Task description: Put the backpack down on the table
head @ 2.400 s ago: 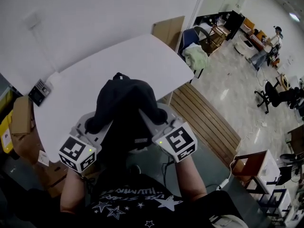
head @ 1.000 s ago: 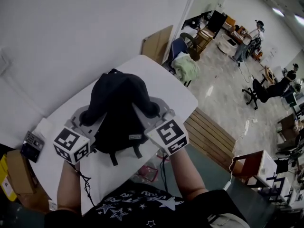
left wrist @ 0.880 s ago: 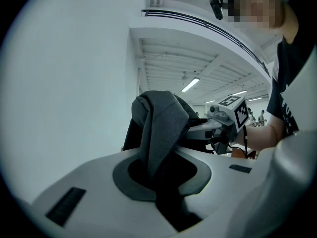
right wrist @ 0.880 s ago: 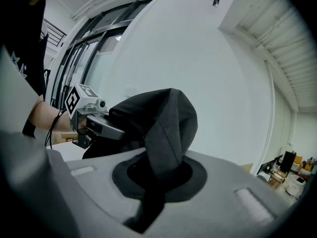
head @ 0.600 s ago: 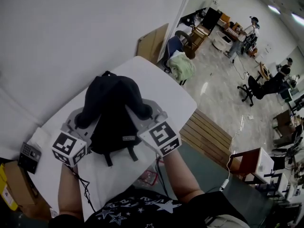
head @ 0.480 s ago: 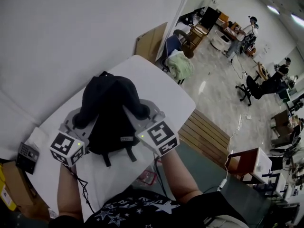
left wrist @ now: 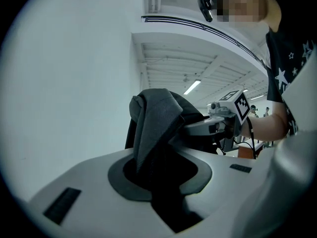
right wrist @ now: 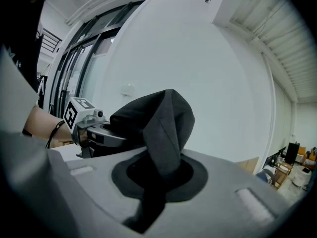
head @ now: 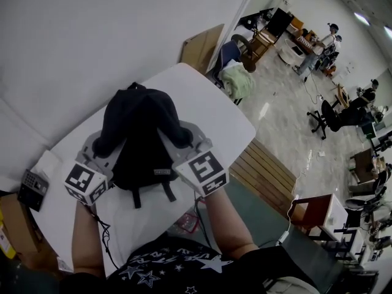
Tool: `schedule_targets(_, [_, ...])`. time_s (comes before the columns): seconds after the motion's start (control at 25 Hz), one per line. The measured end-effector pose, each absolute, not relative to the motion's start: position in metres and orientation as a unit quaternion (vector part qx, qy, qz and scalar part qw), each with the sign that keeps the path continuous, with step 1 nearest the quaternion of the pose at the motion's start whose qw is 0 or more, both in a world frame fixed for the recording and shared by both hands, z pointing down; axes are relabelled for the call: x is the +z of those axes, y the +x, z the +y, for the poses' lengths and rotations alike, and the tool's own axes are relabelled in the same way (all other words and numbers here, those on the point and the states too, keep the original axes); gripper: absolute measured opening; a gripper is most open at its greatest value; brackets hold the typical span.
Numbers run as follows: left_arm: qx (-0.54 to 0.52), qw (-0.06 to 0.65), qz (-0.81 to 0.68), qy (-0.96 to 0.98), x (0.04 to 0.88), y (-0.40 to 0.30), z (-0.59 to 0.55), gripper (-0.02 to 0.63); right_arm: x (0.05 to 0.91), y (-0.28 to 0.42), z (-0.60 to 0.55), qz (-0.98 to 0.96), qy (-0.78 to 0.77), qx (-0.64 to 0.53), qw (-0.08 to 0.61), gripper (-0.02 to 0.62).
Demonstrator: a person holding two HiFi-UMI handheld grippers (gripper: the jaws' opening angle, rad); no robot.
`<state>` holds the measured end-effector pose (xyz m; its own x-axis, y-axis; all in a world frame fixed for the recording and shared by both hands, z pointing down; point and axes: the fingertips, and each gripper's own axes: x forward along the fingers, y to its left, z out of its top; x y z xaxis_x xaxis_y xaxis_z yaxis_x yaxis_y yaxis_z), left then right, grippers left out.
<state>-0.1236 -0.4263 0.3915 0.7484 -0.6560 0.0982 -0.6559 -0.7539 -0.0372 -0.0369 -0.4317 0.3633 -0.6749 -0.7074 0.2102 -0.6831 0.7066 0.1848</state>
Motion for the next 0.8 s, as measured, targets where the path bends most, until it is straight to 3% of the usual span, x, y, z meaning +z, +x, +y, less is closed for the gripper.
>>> schedule_targets(0.12, [-0.058,0.004,0.360,-0.931,0.391,-0.123,-0.425,0.077,0.364,-0.034,-0.430,-0.915,0.379,-0.038,0.134,0.055])
schedule_targets(0.24, [-0.061,-0.003,0.370,-0.927,0.394,-0.126,-0.427,0.112,0.373,-0.036,-0.428,-0.920,0.364,-0.021,0.145,0.140])
schedule_targets(0.44, [-0.062,-0.021,0.398,-0.915,0.402,-0.138,-0.425,0.307,0.380,-0.035,-0.421,-0.918,0.366,-0.001,0.155,0.296])
schedule_targets(0.56, [-0.059,-0.018,0.417,-0.907,0.401,-0.143,-0.424,0.417,0.381,-0.025,-0.418,-0.910,0.387,0.006,0.147,0.347])
schedule_targets(0.68, [-0.052,-0.011,0.436,-0.898,0.396,-0.151,-0.420,0.434,0.381,-0.018,-0.414,-0.906,0.400,0.006,0.140,0.400])
schedule_targets(0.8, [-0.048,-0.010,0.449,-0.892,0.391,-0.157,-0.414,0.435,0.380,-0.011,-0.407,-0.903,0.407,0.001,0.137,0.407])
